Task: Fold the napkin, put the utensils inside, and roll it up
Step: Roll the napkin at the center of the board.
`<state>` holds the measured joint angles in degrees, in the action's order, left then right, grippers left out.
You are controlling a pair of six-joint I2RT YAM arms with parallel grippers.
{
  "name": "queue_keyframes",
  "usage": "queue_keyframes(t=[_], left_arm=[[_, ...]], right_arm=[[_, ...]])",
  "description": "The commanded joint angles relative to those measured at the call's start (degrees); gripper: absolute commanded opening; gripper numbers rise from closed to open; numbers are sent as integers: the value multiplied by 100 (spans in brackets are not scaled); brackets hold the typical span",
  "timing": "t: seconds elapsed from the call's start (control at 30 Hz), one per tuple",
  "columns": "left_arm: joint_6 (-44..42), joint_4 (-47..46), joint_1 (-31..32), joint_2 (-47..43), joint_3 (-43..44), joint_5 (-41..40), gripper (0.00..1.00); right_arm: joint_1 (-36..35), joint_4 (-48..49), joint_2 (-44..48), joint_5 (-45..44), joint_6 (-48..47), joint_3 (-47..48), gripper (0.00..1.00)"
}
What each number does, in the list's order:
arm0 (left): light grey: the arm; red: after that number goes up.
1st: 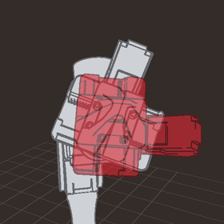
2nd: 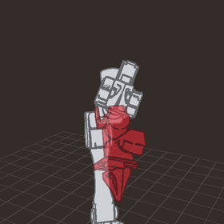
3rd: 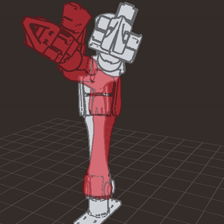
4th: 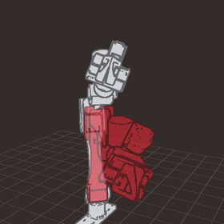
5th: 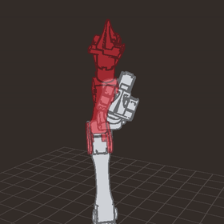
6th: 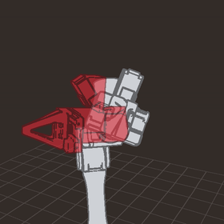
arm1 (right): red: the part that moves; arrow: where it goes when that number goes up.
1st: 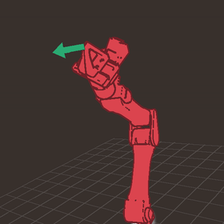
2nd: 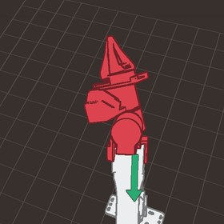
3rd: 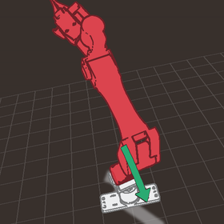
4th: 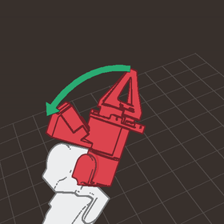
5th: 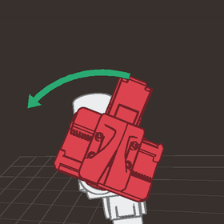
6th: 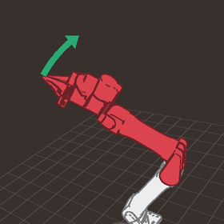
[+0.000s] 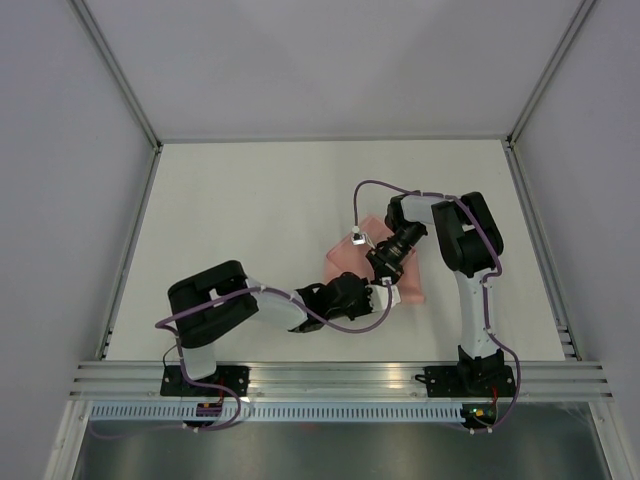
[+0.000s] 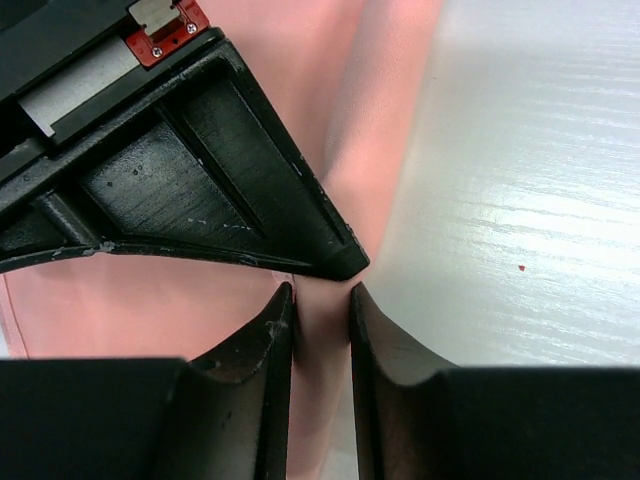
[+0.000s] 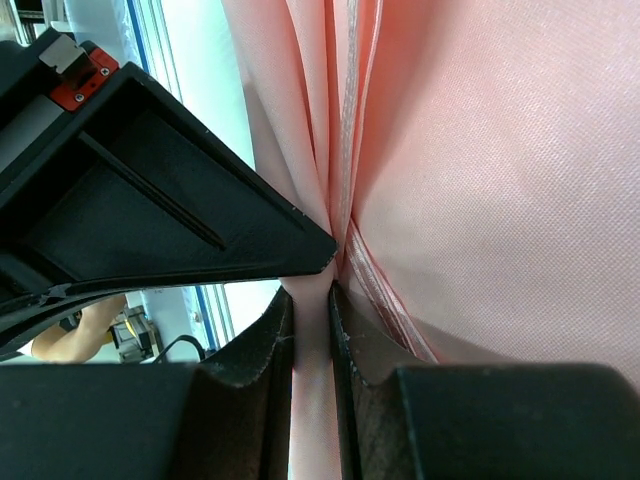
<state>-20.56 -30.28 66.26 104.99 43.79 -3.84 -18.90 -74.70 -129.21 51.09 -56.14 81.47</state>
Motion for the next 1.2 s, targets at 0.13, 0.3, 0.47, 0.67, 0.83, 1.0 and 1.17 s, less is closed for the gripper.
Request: queue_keyframes(t=[0.13,0.3,0.47,0.67,0.83,1.0,1.17], left_arm=[[561,1093,-394,294,138,1269,2],[737,1296,-675,329,209,1877,2],[799,1525,-755,382,332,2203,2],[895,1596,-895,373,376,2571,2],[1080,1675,-1097,417,455,3081,2],[1308,1982,-1449,715,753,3731,2],[1572,2474,-1721,1119,1272,4311,2]], right_arm=[[26,1220,62,-732,-117,-184,39],[70,1291,563,-618,15,-298,57],[140,1457,1037,-688,454,-369,61],[316,1967,1634,-864,990,-615,63],[518,2503,2144,-908,1377,-878,64],[861,3346,2979,-1074,1930,-1361,64],[949,4497,4244,-1417,2151,-2415,65]])
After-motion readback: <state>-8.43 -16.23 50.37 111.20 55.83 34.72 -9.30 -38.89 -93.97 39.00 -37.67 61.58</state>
